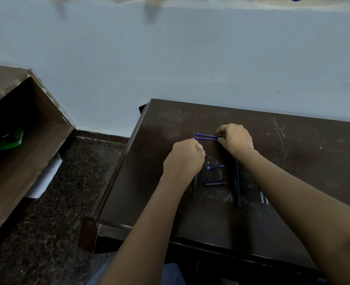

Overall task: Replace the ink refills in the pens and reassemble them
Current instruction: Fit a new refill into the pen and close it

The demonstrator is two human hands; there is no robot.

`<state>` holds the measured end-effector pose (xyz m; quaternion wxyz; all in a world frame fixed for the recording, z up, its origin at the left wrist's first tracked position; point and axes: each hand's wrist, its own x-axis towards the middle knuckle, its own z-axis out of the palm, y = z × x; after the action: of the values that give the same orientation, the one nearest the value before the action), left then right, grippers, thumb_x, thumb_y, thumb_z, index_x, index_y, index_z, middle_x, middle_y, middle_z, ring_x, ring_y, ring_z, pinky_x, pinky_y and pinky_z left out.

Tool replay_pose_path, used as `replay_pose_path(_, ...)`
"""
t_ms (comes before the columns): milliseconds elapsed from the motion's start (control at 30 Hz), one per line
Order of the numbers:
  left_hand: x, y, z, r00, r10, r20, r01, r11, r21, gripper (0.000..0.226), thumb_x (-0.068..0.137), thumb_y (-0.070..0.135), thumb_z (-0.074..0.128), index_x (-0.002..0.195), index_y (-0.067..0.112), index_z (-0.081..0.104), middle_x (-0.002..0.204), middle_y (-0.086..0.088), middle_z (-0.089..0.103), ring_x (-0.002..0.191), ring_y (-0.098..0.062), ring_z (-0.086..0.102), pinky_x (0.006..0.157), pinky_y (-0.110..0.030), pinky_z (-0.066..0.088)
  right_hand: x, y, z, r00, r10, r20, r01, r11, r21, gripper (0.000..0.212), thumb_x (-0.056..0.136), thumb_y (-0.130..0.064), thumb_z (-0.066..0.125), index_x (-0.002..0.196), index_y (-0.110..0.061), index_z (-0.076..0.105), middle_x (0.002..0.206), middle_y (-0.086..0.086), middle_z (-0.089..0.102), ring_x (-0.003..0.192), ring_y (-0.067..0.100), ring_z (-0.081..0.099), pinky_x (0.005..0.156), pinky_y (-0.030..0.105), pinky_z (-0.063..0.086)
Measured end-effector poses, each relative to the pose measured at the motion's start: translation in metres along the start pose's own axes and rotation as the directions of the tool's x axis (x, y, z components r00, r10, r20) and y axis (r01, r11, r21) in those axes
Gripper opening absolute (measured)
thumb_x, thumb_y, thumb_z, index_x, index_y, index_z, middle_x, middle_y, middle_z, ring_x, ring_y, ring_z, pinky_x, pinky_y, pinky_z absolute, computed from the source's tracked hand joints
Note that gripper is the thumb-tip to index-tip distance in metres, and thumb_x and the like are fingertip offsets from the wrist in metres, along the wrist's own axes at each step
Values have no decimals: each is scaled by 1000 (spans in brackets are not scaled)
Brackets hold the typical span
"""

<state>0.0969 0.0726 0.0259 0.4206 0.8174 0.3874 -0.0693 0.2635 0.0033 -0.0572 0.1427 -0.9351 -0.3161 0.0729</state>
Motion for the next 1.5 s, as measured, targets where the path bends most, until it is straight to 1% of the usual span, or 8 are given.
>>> replay_pose_path(133,-2,-5,3,991,98,-91,-99,995,-8,26,93,13,44,103,8,67,103,-12,70,97,-29,67,88,-47,53,2,-3,1,1000,17,10,-18,998,54,29,87,-10,57,110,-21,70,114,6,68,105,30,61,90,42,51)
replay_pose_path(267,-1,-3,-1,1000,16,-26,-17,999,-37,27,92,10,44,109,6,64,113,-14,64,105,-30,62,94,-46,51,4,-6,3,999,34,15,-35,996,84,29,87,-8,54,108,-22,70,114,8,67,104,31,62,86,41,53)
replay_pose_path(467,-1,-2,-2,1000,-3,-18,3,1000,-17,30,94,11,41,116,6,61,118,-14,62,108,-29,61,97,-45,49,8,-8,6,998,57,19,-58,991,121,30,89,-4,51,104,-20,71,113,10,67,102,32,62,85,44,54)
replay_pose_path(667,-3,-6,-2,997,42,-71,-45,998,-32,28,95,14,40,104,6,65,107,-12,66,99,-27,63,91,-45,52,10,-7,9,997,68,19,-71,988,140,28,89,-4,52,103,-19,71,112,11,68,98,31,64,85,45,56)
replay_pose_path(867,-3,-5,-1,998,35,-57,-36,999,-29,28,94,14,40,108,7,64,110,-12,65,100,-28,63,92,-46,51,8,-8,10,997,71,8,-72,991,109,30,90,-4,50,104,-20,71,112,10,68,99,32,64,84,44,55)
replay_pose_path(967,-4,-6,0,995,64,-79,-68,996,-49,28,93,13,39,101,6,65,104,-13,67,96,-29,65,90,-47,52,9,-8,9,998,62,8,-62,995,75,30,90,-5,50,106,-20,70,114,10,67,102,33,63,85,43,54)
replay_pose_path(1267,0,-5,0,998,37,-47,-39,999,-29,27,92,10,42,108,5,64,110,-14,66,102,-31,64,94,-47,51,8,-6,8,999,-19,-35,18,998,-54,29,88,-6,51,110,-16,67,113,11,65,109,34,54,91,42,44)
replay_pose_path(1500,-2,-2,2,993,87,-83,-88,996,-9,30,93,12,41,108,5,66,109,-15,68,102,-32,65,92,-46,52,-6,3,-2,994,24,-109,-20,999,40,29,87,-9,55,114,-14,65,114,12,65,109,33,55,90,44,48)
